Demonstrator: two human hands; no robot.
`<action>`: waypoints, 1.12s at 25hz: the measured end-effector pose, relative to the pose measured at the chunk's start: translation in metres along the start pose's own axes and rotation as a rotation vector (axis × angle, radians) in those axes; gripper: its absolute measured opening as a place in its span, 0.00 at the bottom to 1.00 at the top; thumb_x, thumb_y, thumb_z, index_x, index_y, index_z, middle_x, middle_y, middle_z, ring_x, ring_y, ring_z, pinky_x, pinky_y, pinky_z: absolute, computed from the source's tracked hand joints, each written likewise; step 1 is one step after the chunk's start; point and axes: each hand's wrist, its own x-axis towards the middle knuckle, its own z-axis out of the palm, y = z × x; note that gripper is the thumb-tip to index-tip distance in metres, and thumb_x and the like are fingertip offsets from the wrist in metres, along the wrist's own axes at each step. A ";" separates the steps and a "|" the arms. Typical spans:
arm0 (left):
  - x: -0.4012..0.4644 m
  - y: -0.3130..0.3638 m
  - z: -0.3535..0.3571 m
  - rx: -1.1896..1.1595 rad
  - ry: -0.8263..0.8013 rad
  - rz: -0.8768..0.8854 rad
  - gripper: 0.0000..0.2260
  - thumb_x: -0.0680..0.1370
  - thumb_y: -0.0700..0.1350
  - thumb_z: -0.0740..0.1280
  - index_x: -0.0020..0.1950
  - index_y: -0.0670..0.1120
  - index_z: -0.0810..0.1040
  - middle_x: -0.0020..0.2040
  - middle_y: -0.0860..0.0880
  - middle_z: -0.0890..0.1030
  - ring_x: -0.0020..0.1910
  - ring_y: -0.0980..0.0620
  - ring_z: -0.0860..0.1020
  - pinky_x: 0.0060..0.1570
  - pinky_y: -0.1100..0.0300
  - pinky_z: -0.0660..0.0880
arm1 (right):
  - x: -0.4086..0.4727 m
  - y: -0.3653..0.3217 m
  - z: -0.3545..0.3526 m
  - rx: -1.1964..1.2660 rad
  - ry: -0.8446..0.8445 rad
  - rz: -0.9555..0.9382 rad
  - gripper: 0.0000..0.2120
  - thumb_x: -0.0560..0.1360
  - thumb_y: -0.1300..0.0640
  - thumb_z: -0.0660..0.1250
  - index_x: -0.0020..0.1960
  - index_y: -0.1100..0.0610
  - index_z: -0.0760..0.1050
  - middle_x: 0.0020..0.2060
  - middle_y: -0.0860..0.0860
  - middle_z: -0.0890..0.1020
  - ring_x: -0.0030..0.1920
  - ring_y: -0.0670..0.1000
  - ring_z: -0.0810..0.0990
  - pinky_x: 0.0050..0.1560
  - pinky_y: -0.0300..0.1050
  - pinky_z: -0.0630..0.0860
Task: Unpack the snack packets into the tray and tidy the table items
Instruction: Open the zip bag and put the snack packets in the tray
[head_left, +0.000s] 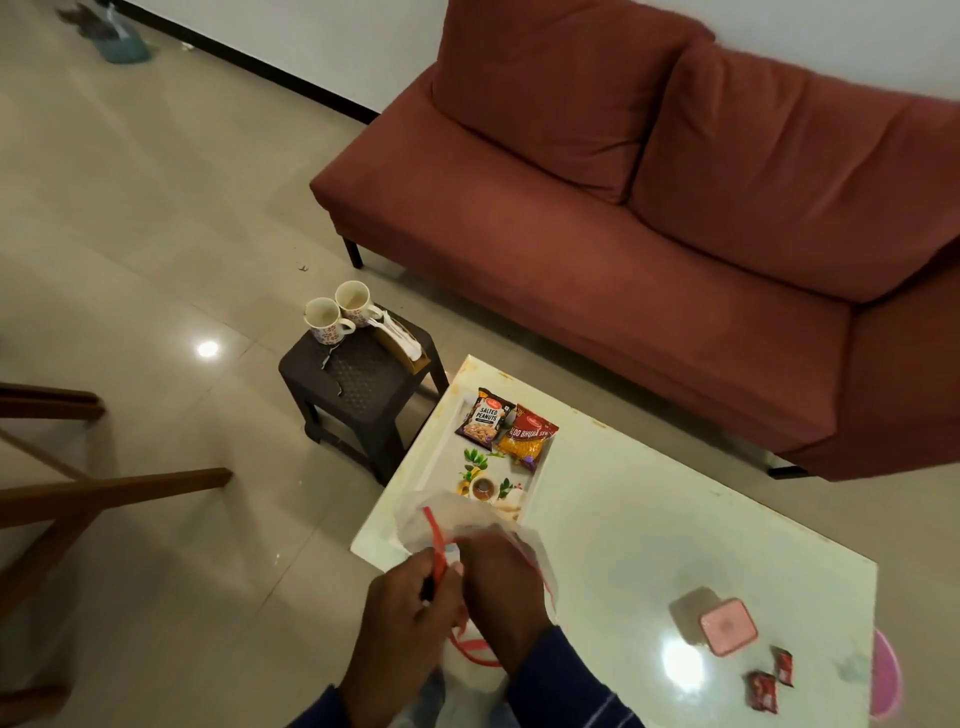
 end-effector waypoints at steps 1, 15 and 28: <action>0.006 -0.004 -0.001 -0.028 0.026 -0.075 0.08 0.80 0.42 0.68 0.42 0.45 0.80 0.33 0.52 0.84 0.33 0.53 0.83 0.40 0.59 0.83 | -0.003 -0.004 -0.004 0.104 0.124 -0.003 0.10 0.81 0.59 0.59 0.57 0.59 0.77 0.52 0.57 0.82 0.54 0.58 0.80 0.57 0.52 0.76; 0.017 -0.021 -0.010 -0.230 0.036 -0.339 0.04 0.82 0.44 0.66 0.47 0.49 0.78 0.48 0.47 0.85 0.46 0.45 0.85 0.49 0.42 0.83 | -0.041 0.022 -0.083 1.007 0.561 -0.067 0.10 0.72 0.60 0.75 0.40 0.44 0.83 0.43 0.43 0.86 0.48 0.46 0.85 0.43 0.39 0.82; 0.025 -0.058 -0.017 -0.034 -0.025 -0.262 0.10 0.80 0.40 0.68 0.38 0.45 0.80 0.34 0.49 0.84 0.35 0.50 0.84 0.42 0.54 0.84 | 0.077 0.110 -0.085 0.835 0.416 0.048 0.19 0.78 0.63 0.68 0.65 0.49 0.71 0.56 0.47 0.79 0.55 0.50 0.80 0.46 0.43 0.82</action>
